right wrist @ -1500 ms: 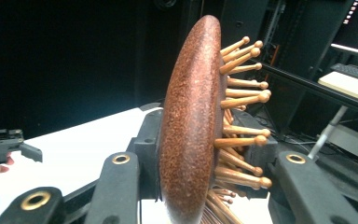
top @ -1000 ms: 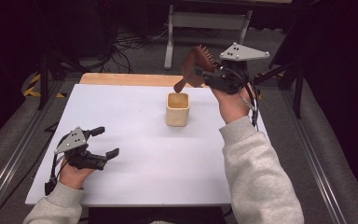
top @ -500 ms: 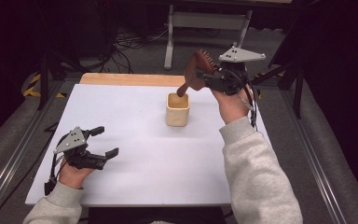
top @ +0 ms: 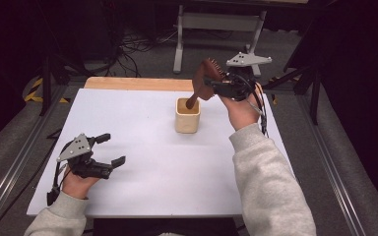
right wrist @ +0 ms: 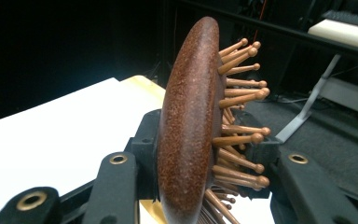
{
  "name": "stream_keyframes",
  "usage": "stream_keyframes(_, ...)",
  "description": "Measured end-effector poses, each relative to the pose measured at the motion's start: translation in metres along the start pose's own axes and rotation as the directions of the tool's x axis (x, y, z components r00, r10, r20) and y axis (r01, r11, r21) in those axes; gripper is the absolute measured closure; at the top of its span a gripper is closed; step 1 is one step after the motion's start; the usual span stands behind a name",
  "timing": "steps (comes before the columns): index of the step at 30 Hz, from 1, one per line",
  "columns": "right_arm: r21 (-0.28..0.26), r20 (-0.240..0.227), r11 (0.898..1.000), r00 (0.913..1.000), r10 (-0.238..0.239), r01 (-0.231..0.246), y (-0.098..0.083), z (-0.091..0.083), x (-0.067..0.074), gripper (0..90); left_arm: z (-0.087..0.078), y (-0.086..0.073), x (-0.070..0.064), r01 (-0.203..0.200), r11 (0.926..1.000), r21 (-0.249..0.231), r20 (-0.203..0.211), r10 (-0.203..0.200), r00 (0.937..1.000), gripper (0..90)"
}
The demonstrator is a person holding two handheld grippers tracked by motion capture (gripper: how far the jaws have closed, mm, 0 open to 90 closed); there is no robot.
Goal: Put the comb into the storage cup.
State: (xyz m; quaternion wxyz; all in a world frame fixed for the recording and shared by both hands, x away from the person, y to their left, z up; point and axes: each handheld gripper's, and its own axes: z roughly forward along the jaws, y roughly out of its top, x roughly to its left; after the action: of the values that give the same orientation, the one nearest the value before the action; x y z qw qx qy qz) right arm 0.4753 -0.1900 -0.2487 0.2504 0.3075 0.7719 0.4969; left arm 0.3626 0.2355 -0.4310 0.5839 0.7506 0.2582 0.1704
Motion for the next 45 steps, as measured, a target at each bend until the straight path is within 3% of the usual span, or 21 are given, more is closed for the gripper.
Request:
stream_keyframes(10, 0.049, -0.03, 0.998, 0.9986, 0.043, -0.042, -0.008, 0.015, -0.005, 57.2, 0.0, 0.0, 0.0, 0.0, 1.0, 0.003, 0.001, 0.0, 1.0, 3.1)
stream_keyframes(20, 0.095, -0.05, 0.994, 0.9972, 0.056, -0.051, -0.014, 0.027, -0.004, 56.7, 0.0, 0.0, 0.0, -0.004, 1.0, 0.001, 0.004, 0.004, 1.0, 3.1)
stream_keyframes(45, 0.16, -0.06, 0.986, 0.9972, 0.046, -0.036, -0.027, 0.05, -0.003, 53.4, 0.001, 0.0, 0.0, -0.004, 1.0, 0.005, 0.012, 0.004, 0.9999, 3.0)
